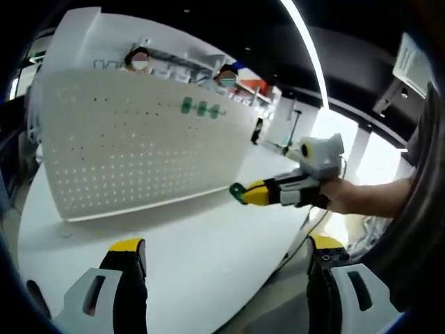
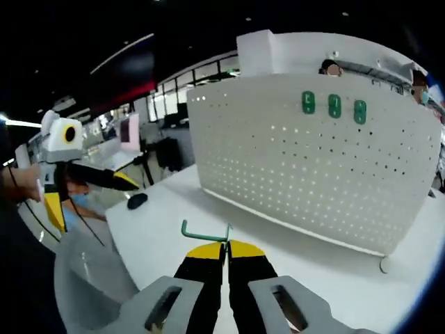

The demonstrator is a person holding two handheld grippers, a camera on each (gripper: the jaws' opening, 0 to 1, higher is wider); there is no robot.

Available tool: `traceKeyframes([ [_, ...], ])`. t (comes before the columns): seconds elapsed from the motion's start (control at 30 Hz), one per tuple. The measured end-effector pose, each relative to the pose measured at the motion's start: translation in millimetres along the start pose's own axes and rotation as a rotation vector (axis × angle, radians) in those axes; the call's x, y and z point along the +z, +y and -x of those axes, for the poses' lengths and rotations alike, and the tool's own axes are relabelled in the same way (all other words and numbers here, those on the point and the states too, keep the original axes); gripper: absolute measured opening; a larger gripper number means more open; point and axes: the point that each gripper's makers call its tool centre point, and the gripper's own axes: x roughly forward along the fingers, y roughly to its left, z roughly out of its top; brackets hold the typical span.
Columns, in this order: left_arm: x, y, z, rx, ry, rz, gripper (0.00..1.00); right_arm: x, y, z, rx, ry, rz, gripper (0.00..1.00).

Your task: Insert the hook assembly into the mounting plate slot until the hook locks in place.

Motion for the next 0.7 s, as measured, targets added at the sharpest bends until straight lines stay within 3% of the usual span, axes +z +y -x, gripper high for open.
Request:
traceKeyframes([
  [0.13,-2.3,1.2,-0.2,-0.002,0.003,0.007,0.97,3.2,10.4,-3.6,0.062,-0.019,-0.020,0.00],
  [0.23,-4.6,2.3,-0.7,-0.005,0.009,0.010,0.97,9.0,17.3,-5.5,0.129,-0.061,-0.154,0.00],
  [0.3,-4.6,3.5,-0.6,-0.006,0.008,0.015,0.97,12.0,18.3,-5.2,0.153,-0.078,-0.185,0.00],
  [0.7,-2.3,16.9,-3.7,-0.007,-0.007,0.063,0.93,6.8,42.5,-3.4,0.322,-0.099,-0.263,0.00],
])
